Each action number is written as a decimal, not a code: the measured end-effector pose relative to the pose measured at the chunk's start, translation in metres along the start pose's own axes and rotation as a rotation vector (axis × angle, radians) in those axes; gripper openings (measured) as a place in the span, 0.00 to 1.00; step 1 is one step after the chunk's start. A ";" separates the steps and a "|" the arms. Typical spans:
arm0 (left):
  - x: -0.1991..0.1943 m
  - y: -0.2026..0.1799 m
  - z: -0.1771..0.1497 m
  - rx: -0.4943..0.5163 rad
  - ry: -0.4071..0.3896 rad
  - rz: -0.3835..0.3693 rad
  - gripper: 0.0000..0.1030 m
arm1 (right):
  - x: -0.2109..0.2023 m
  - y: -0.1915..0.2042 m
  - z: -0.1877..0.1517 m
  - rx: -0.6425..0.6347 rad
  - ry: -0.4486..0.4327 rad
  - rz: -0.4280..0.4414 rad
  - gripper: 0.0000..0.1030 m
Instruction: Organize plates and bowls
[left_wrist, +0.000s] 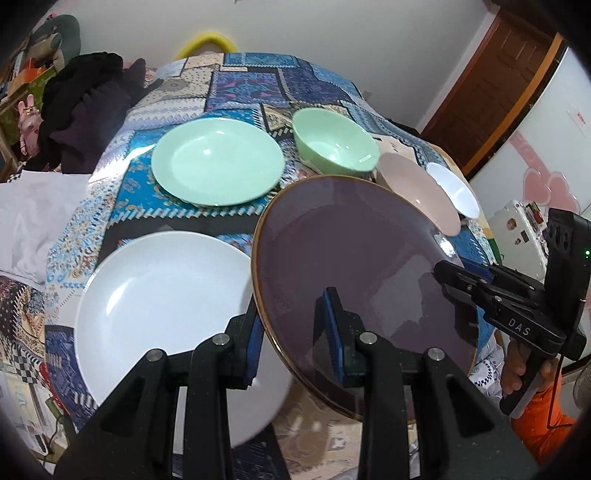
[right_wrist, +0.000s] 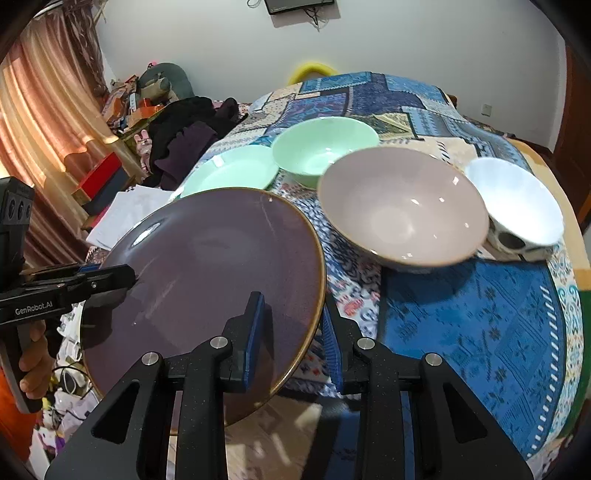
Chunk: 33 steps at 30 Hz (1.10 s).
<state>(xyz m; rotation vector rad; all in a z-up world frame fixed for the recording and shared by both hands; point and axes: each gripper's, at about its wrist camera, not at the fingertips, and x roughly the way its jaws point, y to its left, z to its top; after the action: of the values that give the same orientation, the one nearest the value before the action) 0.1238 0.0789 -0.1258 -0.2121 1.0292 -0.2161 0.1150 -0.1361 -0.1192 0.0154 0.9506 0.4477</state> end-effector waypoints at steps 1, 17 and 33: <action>0.002 -0.003 -0.002 0.002 0.005 -0.003 0.30 | -0.001 -0.002 -0.002 0.004 0.002 -0.001 0.27; 0.041 -0.029 -0.022 0.019 0.110 -0.019 0.30 | 0.009 -0.033 -0.028 0.046 0.072 -0.021 0.27; 0.071 -0.045 -0.023 0.052 0.165 -0.026 0.34 | 0.008 -0.046 -0.033 0.023 0.093 -0.064 0.29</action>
<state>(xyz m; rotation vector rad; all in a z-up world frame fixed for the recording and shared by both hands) 0.1359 0.0146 -0.1836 -0.1626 1.1831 -0.2875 0.1092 -0.1808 -0.1541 -0.0148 1.0447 0.3805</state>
